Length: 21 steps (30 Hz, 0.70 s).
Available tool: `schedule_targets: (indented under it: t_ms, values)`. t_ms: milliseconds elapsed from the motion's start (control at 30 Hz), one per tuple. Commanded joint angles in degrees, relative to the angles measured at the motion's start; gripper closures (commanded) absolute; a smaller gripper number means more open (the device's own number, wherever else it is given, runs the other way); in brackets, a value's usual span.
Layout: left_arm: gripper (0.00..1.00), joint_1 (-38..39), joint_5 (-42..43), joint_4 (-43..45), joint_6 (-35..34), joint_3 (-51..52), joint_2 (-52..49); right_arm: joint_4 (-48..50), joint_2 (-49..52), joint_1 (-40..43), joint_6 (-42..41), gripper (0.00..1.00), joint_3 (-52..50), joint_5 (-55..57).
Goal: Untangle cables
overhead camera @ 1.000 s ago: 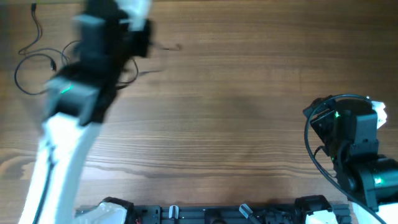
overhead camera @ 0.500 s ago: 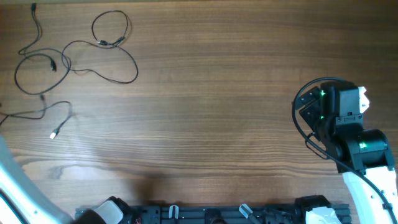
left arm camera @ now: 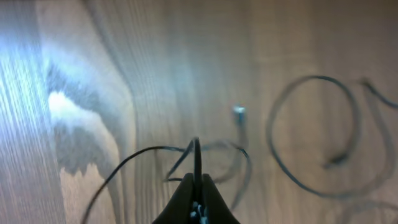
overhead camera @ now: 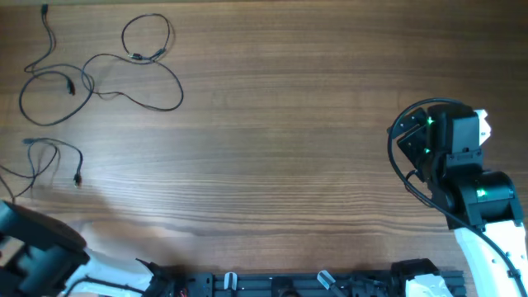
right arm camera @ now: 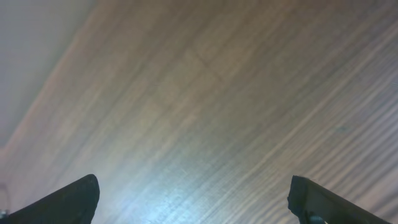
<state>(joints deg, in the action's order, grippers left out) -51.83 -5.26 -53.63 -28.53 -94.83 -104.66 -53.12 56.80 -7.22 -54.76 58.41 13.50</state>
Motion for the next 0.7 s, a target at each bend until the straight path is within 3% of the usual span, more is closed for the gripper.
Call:
schedule_targets:
  t_ms: [0, 233, 267, 300, 367, 433, 500, 533, 667]
  values:
    - [0.96, -3.61, -0.83, 0.04, -7.23, 0.11, -3.93, 1.46, 0.11, 0.13, 0.76, 0.00, 0.17, -0.50]
    - [0.93, -5.27, 0.31, 1.86, -9.46, 0.11, -10.84, 3.58, 0.70, 0.13, 0.72, 0.00, 0.17, -0.74]
    - [0.87, -5.11, 1.51, 2.45, -9.46, 0.11, -11.85, 3.65, 0.79, 0.13, 0.74, 0.00, 0.17, -1.25]
    - [0.74, -5.01, 3.63, 2.99, -9.46, 0.11, -12.92, 3.63, 0.98, 0.13, 0.74, 0.00, 0.17, -1.70]
    - [0.33, -4.79, 10.93, 4.55, -9.01, 0.11, -14.60, 3.67, 1.38, 0.13, 0.76, 0.00, 0.17, -2.71]
    - [0.18, -4.79, 24.61, 8.00, -3.06, 0.11, -15.19, 4.00, 1.68, 0.13, 0.74, 0.00, 0.17, -3.56]
    - [0.11, -4.52, 39.39, 12.74, 2.29, 0.11, -15.02, 4.48, 1.92, 0.13, 0.76, 0.00, 0.17, -4.66]
    - [0.02, -4.48, 43.58, 14.40, 2.67, 0.11, -14.91, 4.44, 1.95, 0.13, 0.76, 0.00, 0.17, -4.83]
    - [0.01, -4.59, 47.28, 16.65, 2.73, 0.02, -13.77, 4.44, 1.92, 0.13, 0.76, 0.00, 0.17, -4.83]
